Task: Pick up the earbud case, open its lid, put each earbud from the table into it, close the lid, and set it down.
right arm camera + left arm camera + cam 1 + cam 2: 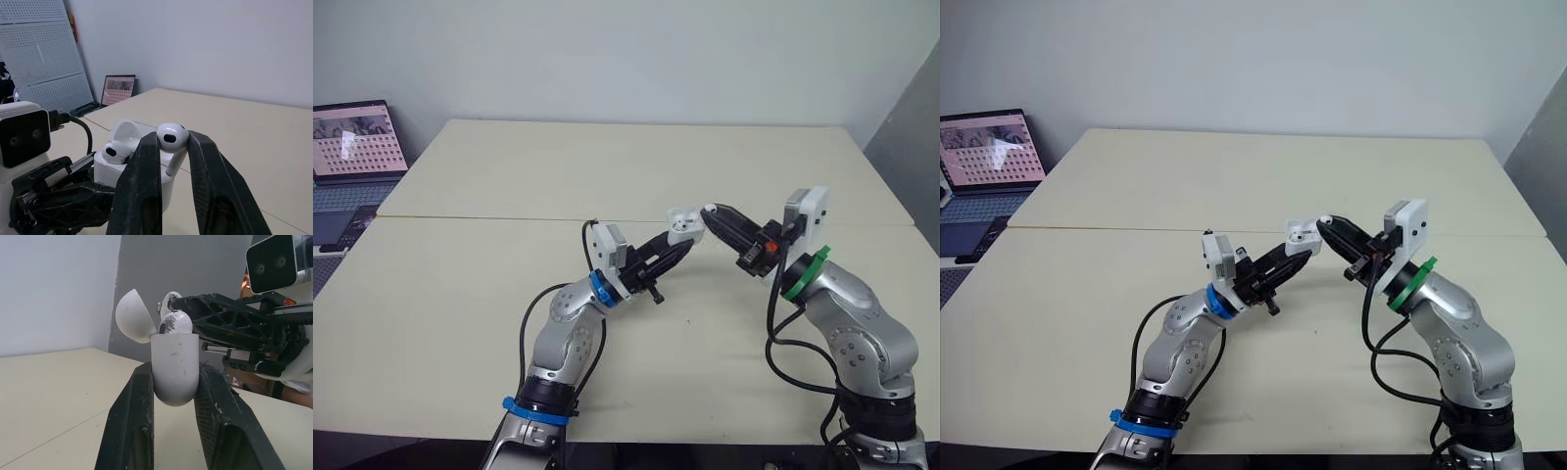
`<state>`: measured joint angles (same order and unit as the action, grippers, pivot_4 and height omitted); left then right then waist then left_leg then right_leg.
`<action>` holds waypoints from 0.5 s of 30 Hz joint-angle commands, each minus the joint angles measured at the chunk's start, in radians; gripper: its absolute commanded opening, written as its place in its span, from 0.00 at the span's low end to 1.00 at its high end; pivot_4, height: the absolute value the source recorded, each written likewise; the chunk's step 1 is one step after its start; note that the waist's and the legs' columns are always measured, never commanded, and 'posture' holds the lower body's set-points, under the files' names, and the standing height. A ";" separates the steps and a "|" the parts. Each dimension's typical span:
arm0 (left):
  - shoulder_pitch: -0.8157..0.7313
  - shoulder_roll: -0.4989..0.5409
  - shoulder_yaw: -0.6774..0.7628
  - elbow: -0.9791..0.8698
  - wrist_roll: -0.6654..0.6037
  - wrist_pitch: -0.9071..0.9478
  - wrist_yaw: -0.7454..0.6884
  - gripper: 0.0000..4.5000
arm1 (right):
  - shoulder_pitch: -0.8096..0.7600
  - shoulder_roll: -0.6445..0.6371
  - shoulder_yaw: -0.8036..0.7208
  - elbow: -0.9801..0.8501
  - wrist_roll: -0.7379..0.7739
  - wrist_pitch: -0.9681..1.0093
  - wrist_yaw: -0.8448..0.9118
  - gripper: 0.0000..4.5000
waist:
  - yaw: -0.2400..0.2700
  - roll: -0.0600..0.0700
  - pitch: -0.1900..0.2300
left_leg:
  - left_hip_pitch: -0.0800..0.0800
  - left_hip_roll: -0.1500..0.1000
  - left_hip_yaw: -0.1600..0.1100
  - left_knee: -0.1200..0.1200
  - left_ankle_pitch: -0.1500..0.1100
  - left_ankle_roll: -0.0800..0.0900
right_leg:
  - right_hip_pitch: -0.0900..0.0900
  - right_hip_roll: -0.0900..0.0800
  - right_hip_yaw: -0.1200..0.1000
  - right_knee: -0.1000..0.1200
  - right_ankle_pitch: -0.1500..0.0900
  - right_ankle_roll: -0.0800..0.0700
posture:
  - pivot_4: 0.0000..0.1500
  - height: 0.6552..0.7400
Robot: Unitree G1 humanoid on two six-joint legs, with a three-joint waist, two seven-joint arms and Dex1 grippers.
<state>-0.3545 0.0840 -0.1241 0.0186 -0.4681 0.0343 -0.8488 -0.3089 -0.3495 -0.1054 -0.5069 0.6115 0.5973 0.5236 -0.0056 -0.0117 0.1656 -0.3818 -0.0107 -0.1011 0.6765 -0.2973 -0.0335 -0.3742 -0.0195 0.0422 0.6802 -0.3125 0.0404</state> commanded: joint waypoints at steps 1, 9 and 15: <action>-0.011 -0.009 0.002 -0.029 -0.015 -0.013 -0.012 0.17 | 0.011 -0.011 0.004 -0.043 0.010 -0.025 0.006 0.09 | 0.000 0.000 0.000 | 0.000 0.000 0.000 0.000 0.000 0.000 | 0.000 0.000 0.000 0.000 0.000 0.000 | 1.00 1.00; -0.012 -0.009 0.003 -0.013 -0.004 -0.024 -0.024 0.17 | 0.029 -0.039 0.026 -0.037 -0.006 -0.050 0.020 0.09 | 0.000 0.000 0.000 | 0.000 0.000 0.000 0.000 0.000 0.000 | 0.000 0.000 0.000 0.000 0.000 0.000 | 1.00 1.00; -0.007 -0.010 -0.003 -0.012 -0.001 -0.028 -0.030 0.17 | 0.026 -0.047 0.041 -0.038 -0.006 -0.063 0.023 0.09 | 0.000 0.000 0.000 | 0.000 0.000 0.000 0.000 0.000 0.000 | 0.000 0.000 0.000 0.000 0.000 0.000 | 1.00 1.00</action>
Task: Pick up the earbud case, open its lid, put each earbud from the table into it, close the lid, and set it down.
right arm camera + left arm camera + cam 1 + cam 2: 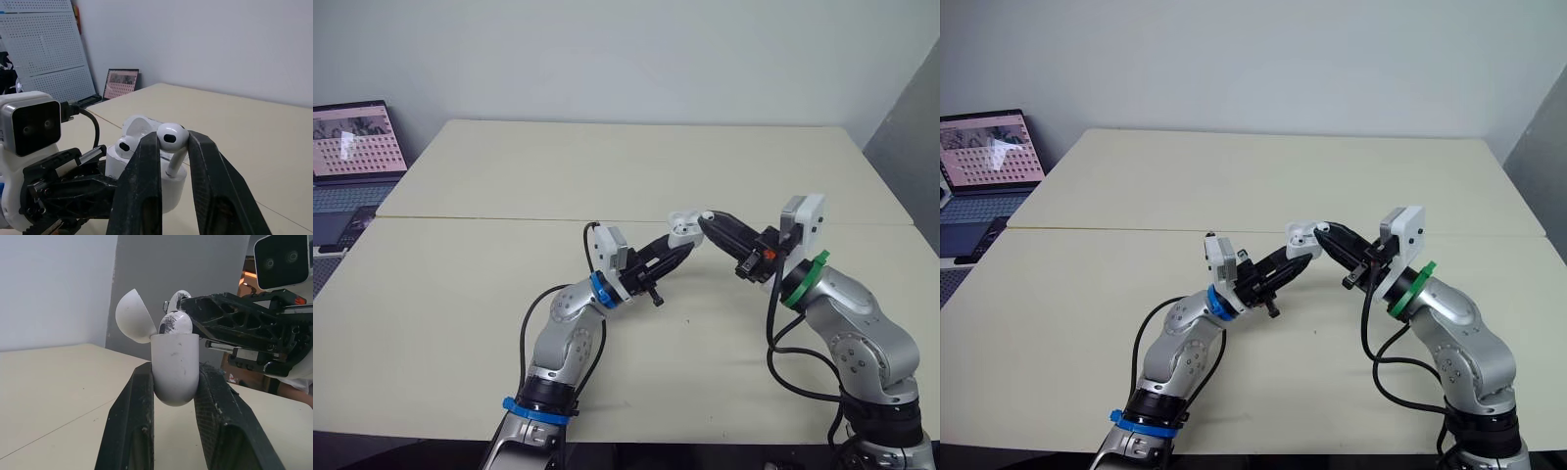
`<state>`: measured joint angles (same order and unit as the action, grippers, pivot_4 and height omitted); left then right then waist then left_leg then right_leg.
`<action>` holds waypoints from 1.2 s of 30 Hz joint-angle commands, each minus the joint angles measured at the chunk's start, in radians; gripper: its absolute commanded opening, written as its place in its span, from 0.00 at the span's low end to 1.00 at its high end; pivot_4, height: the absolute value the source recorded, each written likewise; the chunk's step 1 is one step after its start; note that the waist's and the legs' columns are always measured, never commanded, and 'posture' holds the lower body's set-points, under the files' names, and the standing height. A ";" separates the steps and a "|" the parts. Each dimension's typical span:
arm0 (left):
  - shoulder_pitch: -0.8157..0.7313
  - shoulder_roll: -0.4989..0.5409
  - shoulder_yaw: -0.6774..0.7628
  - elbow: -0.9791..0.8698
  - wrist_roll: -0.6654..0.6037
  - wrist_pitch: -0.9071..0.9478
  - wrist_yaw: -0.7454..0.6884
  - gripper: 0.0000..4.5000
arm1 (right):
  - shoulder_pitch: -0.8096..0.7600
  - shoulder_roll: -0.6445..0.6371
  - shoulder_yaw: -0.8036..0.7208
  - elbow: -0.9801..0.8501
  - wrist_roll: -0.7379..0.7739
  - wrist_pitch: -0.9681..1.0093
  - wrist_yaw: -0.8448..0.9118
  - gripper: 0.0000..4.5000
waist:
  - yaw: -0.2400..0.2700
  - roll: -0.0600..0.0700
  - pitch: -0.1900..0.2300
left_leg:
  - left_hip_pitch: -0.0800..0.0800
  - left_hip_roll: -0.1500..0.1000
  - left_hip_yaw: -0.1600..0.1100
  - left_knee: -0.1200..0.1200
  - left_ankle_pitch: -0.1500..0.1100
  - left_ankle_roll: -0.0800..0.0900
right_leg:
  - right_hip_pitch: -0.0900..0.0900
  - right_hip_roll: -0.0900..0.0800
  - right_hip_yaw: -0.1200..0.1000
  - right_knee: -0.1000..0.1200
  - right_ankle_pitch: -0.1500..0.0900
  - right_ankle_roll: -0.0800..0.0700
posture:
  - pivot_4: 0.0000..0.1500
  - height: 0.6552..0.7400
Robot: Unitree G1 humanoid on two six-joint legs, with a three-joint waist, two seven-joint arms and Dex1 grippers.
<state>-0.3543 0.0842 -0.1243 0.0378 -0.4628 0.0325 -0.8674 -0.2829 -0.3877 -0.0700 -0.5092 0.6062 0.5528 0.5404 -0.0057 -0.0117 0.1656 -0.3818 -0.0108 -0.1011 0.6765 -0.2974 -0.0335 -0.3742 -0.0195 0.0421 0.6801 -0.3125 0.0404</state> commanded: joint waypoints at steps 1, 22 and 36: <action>-0.007 -0.011 -0.003 -0.029 -0.006 -0.028 -0.012 0.17 | 0.000 -0.010 0.008 -0.035 -0.002 -0.020 0.006 0.09 | 0.000 0.000 0.000 | 0.000 0.000 0.000 0.000 0.000 0.000 | 0.000 0.000 0.000 0.000 0.000 0.000 | 1.00 1.00; 0.003 -0.019 0.000 -0.018 0.002 -0.045 -0.021 0.17 | 0.001 -0.042 -0.064 -0.038 0.092 0.032 -0.003 0.77 | 0.000 0.000 0.000 | 0.000 0.000 0.000 0.000 0.000 0.000 | 0.000 0.000 0.000 0.000 0.000 0.000 | 1.00 1.00; -0.002 0.085 -0.015 -0.066 -0.141 0.171 -0.208 0.17 | -0.073 -0.313 -0.134 0.115 0.270 0.284 0.096 0.24 | -0.001 0.001 0.001 | 0.000 0.000 0.001 0.000 0.000 0.001 | 0.000 0.001 0.001 0.000 0.000 0.000 | 1.00 1.00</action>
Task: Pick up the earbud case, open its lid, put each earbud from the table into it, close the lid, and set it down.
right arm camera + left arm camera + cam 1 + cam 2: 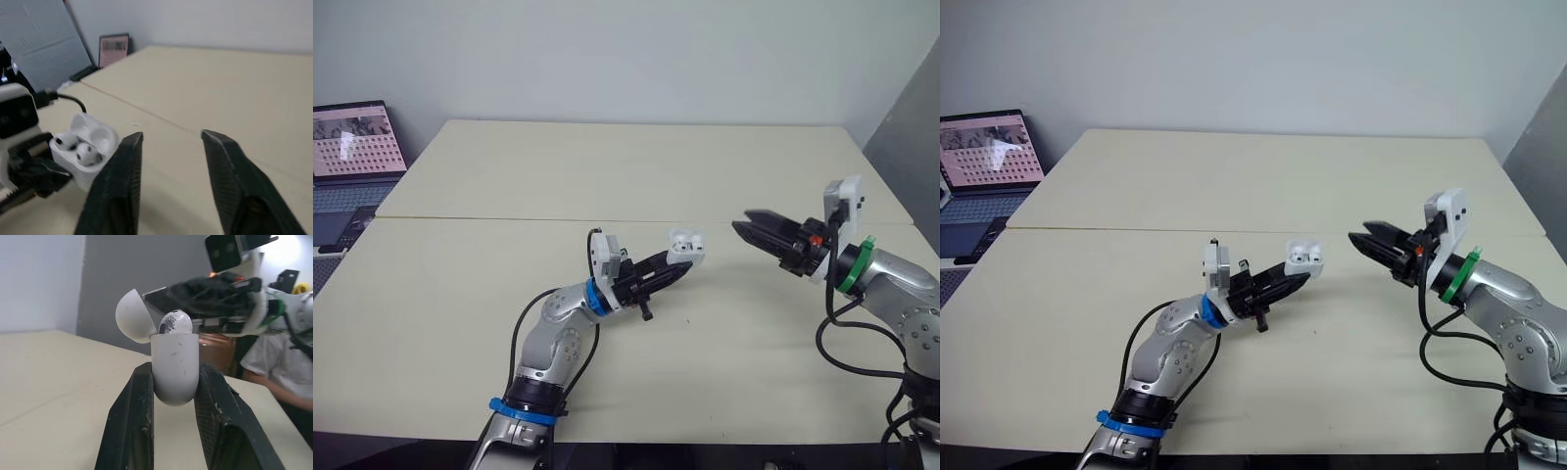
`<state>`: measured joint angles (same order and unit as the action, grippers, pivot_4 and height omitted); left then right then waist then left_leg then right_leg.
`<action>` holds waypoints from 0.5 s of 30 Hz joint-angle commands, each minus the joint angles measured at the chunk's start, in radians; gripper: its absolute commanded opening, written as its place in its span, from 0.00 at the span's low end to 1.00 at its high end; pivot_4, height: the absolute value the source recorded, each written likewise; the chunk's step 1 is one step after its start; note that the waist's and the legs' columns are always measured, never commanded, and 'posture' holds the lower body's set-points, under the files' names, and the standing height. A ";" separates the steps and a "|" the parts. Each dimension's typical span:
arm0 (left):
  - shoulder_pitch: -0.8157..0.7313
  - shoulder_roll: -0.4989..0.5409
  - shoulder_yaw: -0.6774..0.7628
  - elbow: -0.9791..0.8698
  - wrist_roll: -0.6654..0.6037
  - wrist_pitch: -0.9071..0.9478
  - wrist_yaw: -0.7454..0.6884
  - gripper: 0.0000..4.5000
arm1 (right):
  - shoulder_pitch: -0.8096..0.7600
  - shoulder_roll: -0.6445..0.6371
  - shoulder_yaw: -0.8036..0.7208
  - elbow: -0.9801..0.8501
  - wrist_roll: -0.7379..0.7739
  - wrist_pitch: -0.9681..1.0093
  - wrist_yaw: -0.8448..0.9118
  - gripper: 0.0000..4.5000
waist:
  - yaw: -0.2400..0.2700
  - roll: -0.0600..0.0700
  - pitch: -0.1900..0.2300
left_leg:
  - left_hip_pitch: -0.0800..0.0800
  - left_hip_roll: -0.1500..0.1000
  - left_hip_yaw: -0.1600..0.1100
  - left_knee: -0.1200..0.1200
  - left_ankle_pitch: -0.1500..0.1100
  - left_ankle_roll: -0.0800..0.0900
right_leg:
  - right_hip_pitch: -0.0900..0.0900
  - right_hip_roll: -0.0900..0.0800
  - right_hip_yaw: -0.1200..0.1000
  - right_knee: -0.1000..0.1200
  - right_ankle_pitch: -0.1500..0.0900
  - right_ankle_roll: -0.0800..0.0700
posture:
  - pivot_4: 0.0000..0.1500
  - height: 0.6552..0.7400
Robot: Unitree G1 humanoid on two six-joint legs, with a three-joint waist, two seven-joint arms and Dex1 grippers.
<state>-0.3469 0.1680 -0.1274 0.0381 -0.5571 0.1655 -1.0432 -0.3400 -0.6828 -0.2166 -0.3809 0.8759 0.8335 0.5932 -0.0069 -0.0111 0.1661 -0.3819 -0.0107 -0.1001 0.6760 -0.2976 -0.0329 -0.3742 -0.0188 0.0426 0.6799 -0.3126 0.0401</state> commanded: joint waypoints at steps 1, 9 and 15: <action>-0.008 0.004 -0.013 -0.072 -0.052 0.050 -0.037 0.17 | -0.018 -0.021 0.019 -0.012 -0.001 0.004 0.050 0.15 | 0.000 0.000 0.000 | 0.000 0.000 0.000 0.000 0.000 0.000 | 0.000 0.000 0.000 0.000 0.000 0.000 | 1.00 1.00; 0.006 0.016 -0.019 -0.113 -0.070 0.125 -0.041 0.17 | -0.028 -0.010 0.100 -0.028 -0.036 -0.018 0.112 0.01 | 0.000 0.000 0.000 | 0.000 0.000 -0.001 0.000 0.000 0.000 | 0.000 0.000 0.000 0.000 0.000 0.000 | 1.00 1.00; 0.015 0.018 -0.012 -0.106 -0.059 0.123 -0.036 0.17 | -0.031 0.015 0.058 -0.055 0.023 -0.018 0.136 0.01 | 0.001 0.000 0.000 | 0.000 0.000 -0.001 0.000 0.000 0.000 | 0.000 0.000 0.000 0.000 0.000 0.000 | 1.00 1.00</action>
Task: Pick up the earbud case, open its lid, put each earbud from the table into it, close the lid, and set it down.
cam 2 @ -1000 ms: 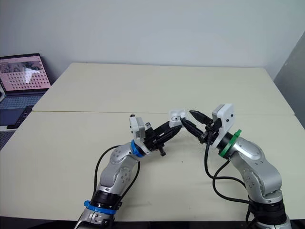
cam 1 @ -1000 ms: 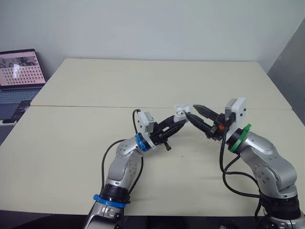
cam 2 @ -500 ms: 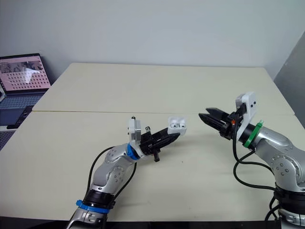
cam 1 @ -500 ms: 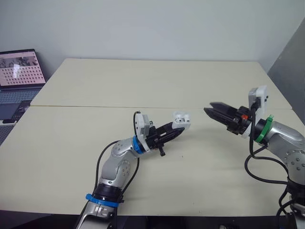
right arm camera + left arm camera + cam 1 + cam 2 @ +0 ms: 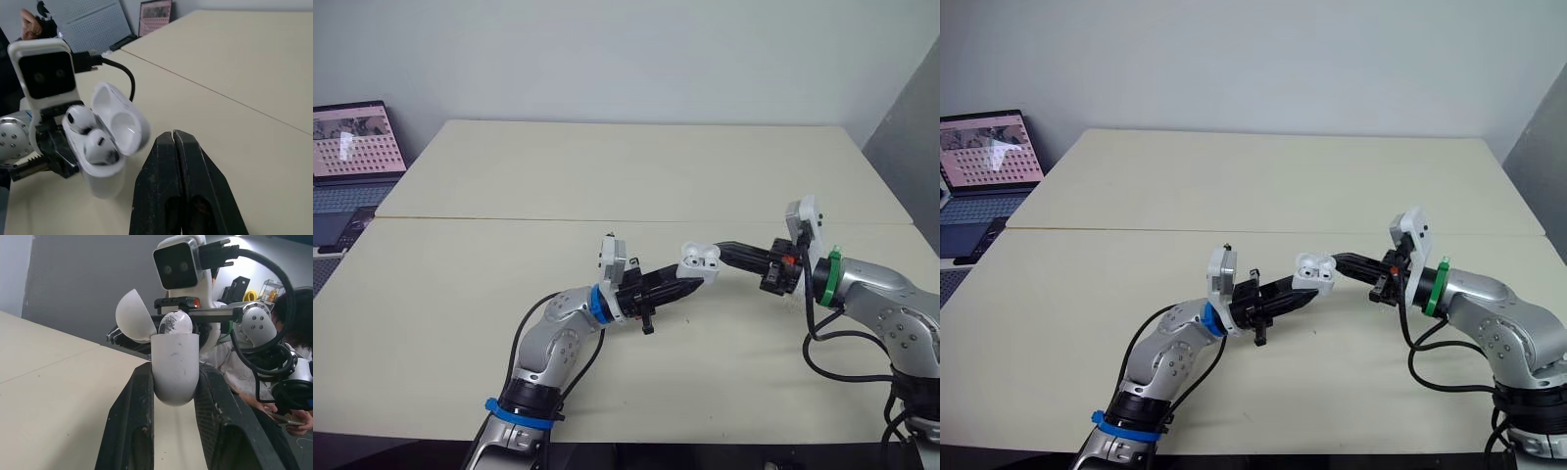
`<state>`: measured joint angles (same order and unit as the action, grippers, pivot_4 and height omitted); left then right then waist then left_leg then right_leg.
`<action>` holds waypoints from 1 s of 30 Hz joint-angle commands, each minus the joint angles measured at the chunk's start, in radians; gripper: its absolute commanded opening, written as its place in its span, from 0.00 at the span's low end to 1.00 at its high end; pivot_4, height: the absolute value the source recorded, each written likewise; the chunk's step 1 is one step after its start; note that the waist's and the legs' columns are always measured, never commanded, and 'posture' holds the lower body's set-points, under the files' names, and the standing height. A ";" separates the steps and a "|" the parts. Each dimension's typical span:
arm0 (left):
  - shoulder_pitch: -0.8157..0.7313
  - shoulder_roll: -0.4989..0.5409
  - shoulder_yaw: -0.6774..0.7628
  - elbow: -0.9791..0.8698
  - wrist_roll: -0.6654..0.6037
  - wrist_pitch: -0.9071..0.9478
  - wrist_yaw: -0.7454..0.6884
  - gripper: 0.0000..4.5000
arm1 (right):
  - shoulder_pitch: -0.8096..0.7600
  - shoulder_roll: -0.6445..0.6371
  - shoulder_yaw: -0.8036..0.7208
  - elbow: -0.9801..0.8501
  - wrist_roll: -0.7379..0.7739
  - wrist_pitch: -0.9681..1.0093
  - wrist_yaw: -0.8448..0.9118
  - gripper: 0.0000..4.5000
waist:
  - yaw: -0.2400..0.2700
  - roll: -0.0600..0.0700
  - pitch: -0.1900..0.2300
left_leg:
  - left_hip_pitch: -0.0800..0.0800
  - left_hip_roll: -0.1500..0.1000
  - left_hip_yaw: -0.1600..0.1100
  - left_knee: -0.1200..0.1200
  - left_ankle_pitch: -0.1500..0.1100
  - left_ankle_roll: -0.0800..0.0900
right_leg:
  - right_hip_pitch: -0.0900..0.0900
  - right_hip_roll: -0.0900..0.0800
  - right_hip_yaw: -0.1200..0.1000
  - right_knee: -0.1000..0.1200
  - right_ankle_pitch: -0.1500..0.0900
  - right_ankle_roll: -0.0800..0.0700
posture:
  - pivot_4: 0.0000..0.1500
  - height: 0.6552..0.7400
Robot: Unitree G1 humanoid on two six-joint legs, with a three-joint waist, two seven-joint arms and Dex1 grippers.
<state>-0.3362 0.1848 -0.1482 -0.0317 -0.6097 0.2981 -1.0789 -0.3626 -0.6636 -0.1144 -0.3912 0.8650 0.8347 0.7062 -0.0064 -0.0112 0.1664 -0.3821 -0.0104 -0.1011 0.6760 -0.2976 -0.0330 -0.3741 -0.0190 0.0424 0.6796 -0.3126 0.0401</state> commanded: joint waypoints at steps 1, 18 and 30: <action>0.007 0.001 0.008 -0.034 -0.004 -0.013 -0.001 0.17 | -0.002 -0.007 -0.049 -0.050 0.042 -0.019 0.031 0.01 | 0.001 0.000 0.000 | 0.000 0.000 0.000 0.000 0.000 0.000 | 0.000 0.000 0.000 0.000 0.000 0.000 | 1.00 1.00; 0.022 -0.003 0.005 -0.023 0.014 -0.021 0.011 0.17 | 0.046 -0.042 -0.069 -0.095 0.088 -0.012 0.084 0.01 | 0.002 0.000 0.000 | 0.000 0.000 0.000 0.000 0.000 0.000 | 0.000 0.000 0.000 0.000 0.000 0.000 | 1.00 1.00; -0.040 0.082 -0.055 0.005 0.176 0.247 0.247 0.17 | 0.266 -0.113 -0.076 -0.047 -0.214 -0.192 0.044 0.01 | 0.004 0.000 0.000 | 0.000 -0.001 0.000 0.000 0.000 0.000 | 0.000 0.000 0.000 0.000 0.000 0.000 | 1.00 1.00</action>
<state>-0.3508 0.2494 -0.1765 -0.0183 -0.4633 0.5046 -0.8499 -0.1208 -0.7542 -0.1684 -0.4269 0.7029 0.6996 0.7411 -0.0027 -0.0114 0.1666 -0.3825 -0.0110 -0.1014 0.6760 -0.2976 -0.0330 -0.3741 -0.0193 0.0422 0.6792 -0.3127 0.0402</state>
